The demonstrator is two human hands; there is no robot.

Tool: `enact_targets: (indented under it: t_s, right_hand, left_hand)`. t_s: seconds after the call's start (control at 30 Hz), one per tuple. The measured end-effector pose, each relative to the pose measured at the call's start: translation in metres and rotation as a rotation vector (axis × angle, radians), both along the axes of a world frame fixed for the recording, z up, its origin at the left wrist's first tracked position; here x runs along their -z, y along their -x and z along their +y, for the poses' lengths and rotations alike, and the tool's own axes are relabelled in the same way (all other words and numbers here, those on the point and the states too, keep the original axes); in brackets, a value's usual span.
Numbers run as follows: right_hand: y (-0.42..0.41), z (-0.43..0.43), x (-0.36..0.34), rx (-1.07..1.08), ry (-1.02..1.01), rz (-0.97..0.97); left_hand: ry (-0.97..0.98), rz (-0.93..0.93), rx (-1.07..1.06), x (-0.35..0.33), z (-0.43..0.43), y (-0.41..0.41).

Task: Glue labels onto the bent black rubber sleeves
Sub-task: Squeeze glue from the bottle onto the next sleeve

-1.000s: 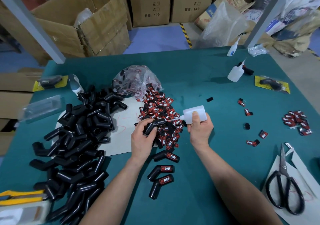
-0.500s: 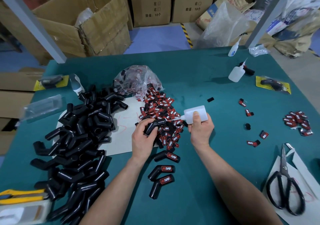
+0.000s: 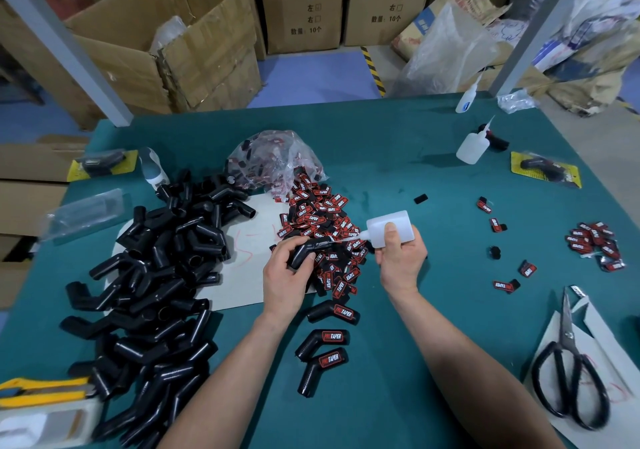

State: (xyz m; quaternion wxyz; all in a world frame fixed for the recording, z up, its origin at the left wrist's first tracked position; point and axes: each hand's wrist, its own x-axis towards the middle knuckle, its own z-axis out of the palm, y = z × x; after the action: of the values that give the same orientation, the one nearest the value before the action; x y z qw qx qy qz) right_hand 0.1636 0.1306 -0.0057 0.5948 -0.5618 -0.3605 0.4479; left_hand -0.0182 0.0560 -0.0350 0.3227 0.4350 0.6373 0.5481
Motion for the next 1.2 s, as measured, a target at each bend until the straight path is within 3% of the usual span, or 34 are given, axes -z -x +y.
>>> enact_targets:
  t_s: [1.2]
  right_hand:
    - [0.0015,-0.0036,-0.0037,0.021,-0.052,-0.043]
  left_hand:
    - [-0.007,0.026,-0.037,-0.0069,-0.0016,-0.0019]
